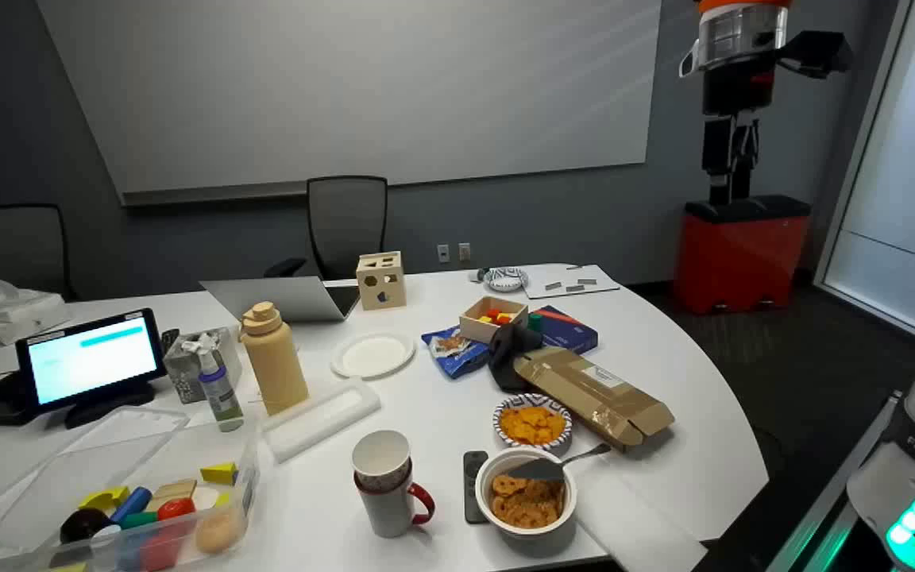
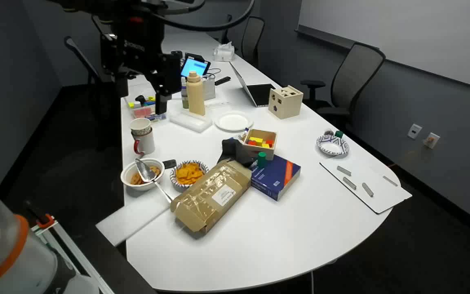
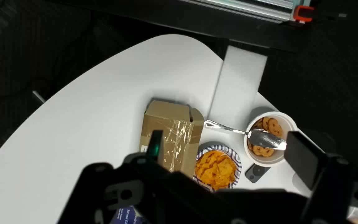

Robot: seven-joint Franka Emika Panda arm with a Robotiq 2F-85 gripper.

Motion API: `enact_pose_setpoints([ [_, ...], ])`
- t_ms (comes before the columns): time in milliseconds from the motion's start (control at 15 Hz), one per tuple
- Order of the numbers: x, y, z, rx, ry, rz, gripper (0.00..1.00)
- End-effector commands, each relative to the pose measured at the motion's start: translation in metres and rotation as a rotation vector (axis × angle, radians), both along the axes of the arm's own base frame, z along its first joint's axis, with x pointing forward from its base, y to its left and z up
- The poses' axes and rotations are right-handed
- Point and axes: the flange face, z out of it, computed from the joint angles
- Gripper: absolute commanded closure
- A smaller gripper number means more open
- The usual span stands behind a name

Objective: Press one button on the black remote control.

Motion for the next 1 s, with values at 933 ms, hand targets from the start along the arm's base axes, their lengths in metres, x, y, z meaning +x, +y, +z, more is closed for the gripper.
enact_pose_setpoints([
  [933, 0.093, 0.142, -0.092, -0.061, -0.235, -0.056, 0.00],
])
